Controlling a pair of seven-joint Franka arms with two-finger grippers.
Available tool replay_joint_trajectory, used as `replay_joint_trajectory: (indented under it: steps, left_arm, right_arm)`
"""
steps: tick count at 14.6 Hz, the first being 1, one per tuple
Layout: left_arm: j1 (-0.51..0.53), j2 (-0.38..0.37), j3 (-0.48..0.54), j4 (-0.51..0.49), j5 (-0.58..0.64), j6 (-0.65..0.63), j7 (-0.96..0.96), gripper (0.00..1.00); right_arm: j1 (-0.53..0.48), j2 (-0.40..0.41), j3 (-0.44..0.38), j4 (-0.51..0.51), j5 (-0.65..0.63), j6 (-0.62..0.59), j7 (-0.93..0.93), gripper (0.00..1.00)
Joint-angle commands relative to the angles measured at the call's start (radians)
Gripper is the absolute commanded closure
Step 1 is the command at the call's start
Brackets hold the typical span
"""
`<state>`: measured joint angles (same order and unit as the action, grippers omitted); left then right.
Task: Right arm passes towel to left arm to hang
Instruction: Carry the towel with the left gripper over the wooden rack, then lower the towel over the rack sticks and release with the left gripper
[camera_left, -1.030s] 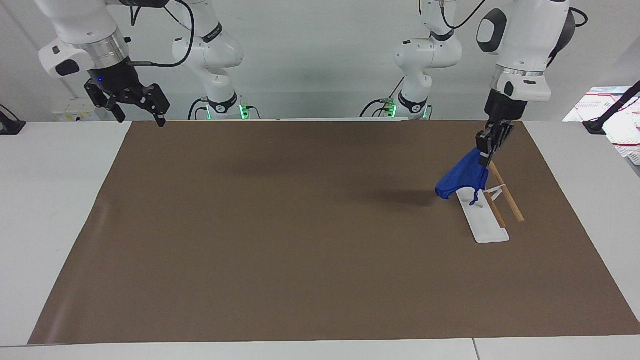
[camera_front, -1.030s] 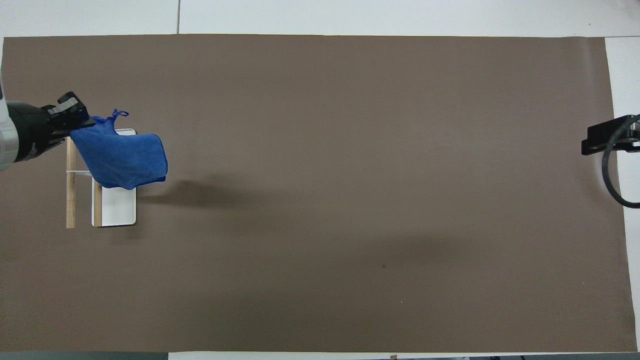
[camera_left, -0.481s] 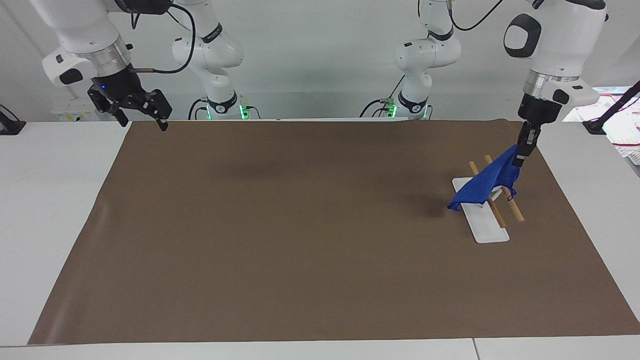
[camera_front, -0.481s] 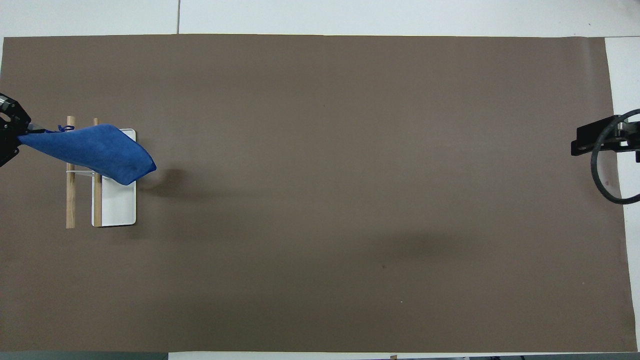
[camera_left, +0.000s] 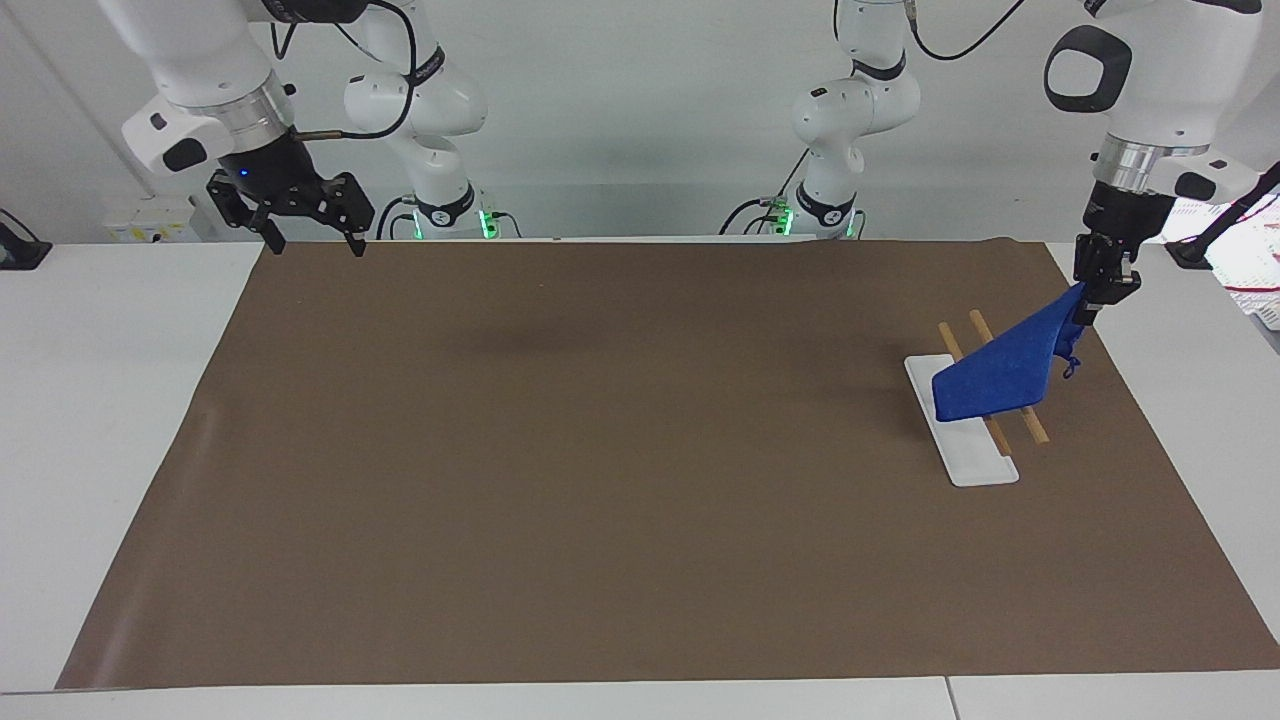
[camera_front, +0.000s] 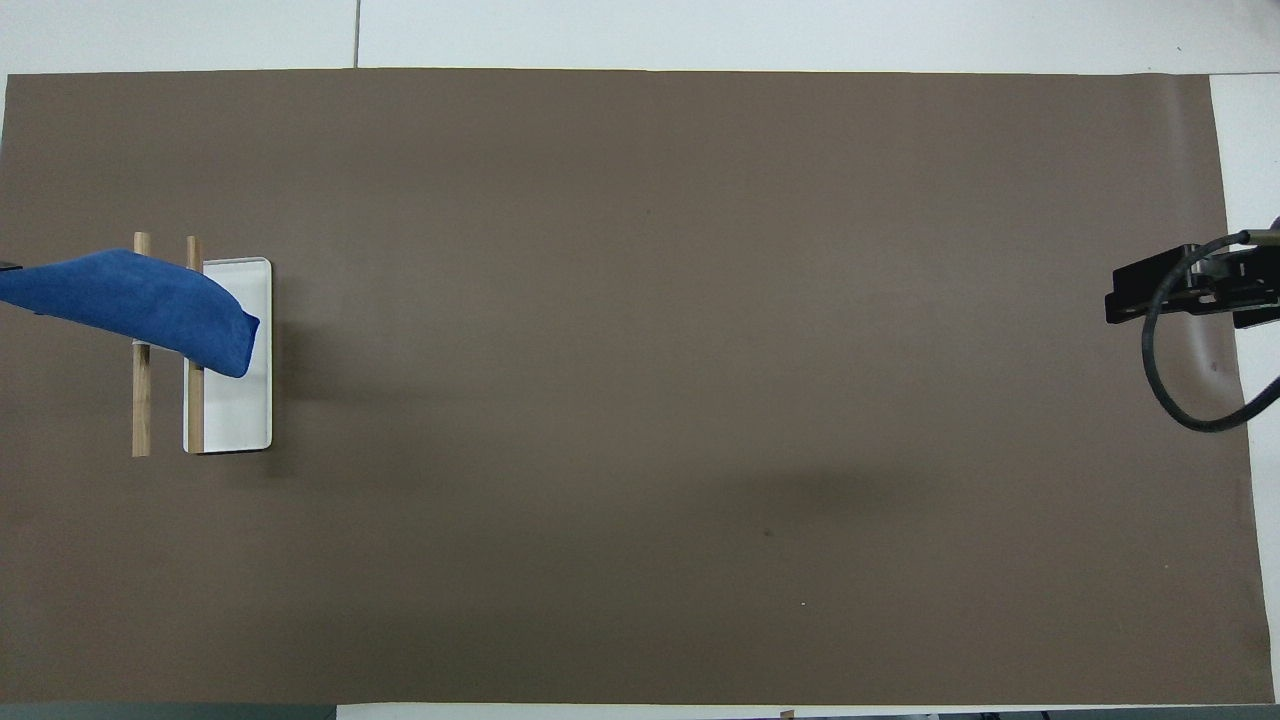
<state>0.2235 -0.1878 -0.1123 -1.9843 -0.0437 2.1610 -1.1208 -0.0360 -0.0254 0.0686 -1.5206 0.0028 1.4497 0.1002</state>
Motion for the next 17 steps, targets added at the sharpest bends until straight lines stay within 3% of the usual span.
replay_joint_trajectory:
  steps: [1, 12, 17]
  left_arm:
    - [-0.044, -0.03, -0.007, -0.025, 0.021, -0.013, -0.169, 1.0]
    - [-0.075, -0.05, -0.009, -0.064, 0.021, -0.012, -0.441, 1.0]
    - [-0.043, -0.052, -0.006, -0.065, 0.019, -0.013, -0.523, 1.0]
  right_arm:
    - [-0.008, -0.002, 0.002, 0.005, 0.014, -0.019, -0.031, 0.0]
    - [-0.024, -0.01, -0.003, -0.007, 0.019, -0.017, -0.03, 0.0]
    - [-0.021, -0.01, -0.004, -0.007, 0.019, -0.017, -0.03, 0.0]
